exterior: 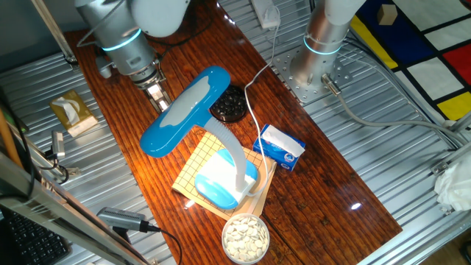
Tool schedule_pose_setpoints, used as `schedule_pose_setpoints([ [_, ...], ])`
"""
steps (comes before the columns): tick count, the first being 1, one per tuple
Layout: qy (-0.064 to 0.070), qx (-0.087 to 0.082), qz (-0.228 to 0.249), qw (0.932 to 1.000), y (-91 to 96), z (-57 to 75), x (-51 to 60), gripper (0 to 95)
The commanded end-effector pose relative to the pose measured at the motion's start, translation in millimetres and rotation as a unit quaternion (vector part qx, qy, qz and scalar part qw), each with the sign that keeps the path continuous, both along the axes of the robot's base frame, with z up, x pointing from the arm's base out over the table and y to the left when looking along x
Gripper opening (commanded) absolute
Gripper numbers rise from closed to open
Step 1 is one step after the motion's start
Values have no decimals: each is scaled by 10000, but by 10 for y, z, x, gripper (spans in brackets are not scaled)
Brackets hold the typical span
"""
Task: Turn on the desk lamp by pressing the button
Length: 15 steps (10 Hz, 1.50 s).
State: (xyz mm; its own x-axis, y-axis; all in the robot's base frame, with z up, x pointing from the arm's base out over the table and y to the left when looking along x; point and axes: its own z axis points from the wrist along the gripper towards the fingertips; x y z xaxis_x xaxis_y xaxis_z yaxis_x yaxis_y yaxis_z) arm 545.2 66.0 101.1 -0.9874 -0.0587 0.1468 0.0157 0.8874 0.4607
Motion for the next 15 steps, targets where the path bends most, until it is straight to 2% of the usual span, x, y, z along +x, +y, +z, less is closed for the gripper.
schedule_pose_setpoints([
  [1, 46, 228, -15, 9997, 0, -10, 23, 0],
  [3, 48, 293, -15, 9996, 0, -10, 23, 0],
  [7, 40, 308, 132, 9994, 0, -10, 23, 0],
  [10, 130, 331, 375, 9987, 0, -10, 23, 0],
  [13, 282, 350, 556, 9974, 0, -10, 23, 0],
  [15, 313, 371, 671, 9966, 0, -10, 23, 0],
])
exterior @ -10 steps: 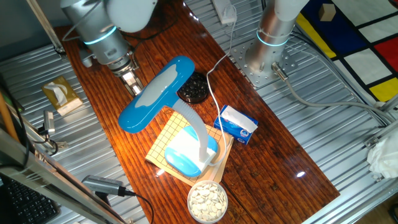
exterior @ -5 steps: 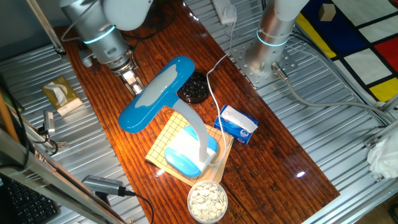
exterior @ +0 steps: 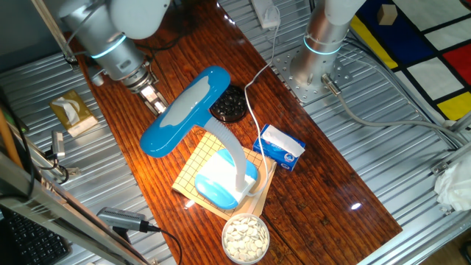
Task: Turn on the desk lamp by pressing the button
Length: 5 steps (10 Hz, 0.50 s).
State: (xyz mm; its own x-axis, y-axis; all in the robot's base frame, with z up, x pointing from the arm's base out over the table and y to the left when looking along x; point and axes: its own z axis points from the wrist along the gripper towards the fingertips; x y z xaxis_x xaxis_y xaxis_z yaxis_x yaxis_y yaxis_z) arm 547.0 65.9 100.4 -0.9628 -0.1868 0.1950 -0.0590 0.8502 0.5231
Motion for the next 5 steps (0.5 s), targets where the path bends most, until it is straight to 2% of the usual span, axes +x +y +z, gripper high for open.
schedule_pose_setpoints([
  [1, 19, 32, 118, 9999, 1, -3, 5, 0],
  [5, 14, 97, 304, 9995, 1, -3, 5, 0],
])
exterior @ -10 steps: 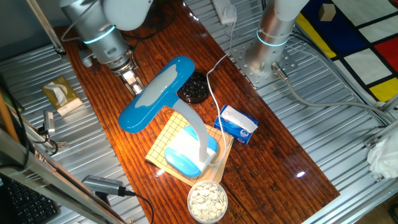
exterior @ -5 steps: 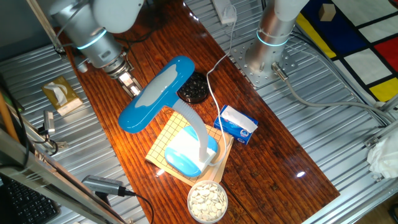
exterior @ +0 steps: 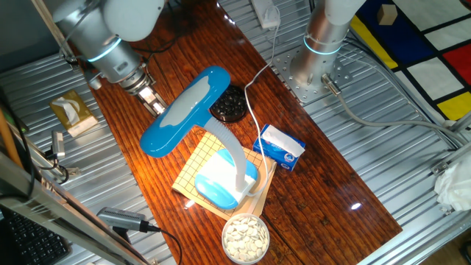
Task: Turn on the desk lamp by pressing the button
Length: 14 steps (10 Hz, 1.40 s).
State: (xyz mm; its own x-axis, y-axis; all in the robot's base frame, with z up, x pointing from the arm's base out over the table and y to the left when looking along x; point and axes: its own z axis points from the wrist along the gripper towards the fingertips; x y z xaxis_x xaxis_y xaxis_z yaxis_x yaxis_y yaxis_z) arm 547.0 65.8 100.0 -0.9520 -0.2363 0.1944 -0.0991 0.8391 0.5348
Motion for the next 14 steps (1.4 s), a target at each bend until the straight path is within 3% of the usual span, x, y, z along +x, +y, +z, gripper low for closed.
schedule_pose_setpoints([
  [1, 26, 47, 125, 9999, 2, 2, 4, 0],
  [10, 144, 139, 307, 9993, 12, 25, -13, 0],
  [14, 171, 119, 273, 9994, 171, 5, -89, 0],
])
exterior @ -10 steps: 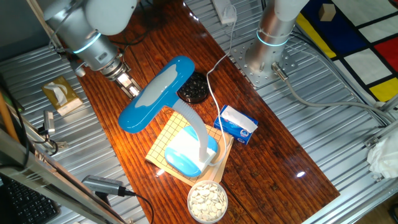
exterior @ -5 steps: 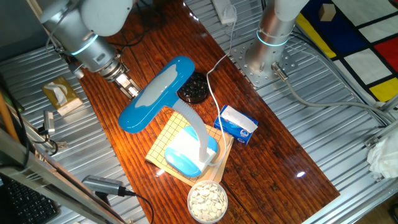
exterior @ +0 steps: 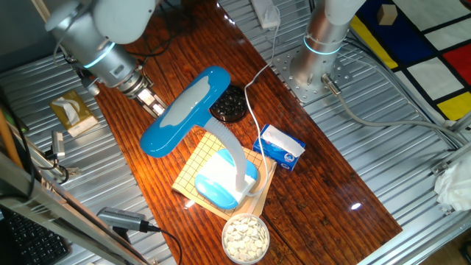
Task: Turn on the desk lamp by pressing the button
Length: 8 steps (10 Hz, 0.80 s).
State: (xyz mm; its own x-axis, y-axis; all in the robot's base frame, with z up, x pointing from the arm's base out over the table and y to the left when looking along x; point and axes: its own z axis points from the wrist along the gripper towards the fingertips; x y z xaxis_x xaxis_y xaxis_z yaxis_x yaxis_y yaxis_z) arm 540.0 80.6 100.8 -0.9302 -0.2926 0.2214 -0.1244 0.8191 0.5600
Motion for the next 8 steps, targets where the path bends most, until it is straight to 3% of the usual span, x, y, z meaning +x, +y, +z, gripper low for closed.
schedule_pose_setpoints([
  [1, -5, -9, -2, 10000, 43, -6, -24, 0],
  [8, 0, -95, -189, 9998, 431, -138, -117, 0],
])
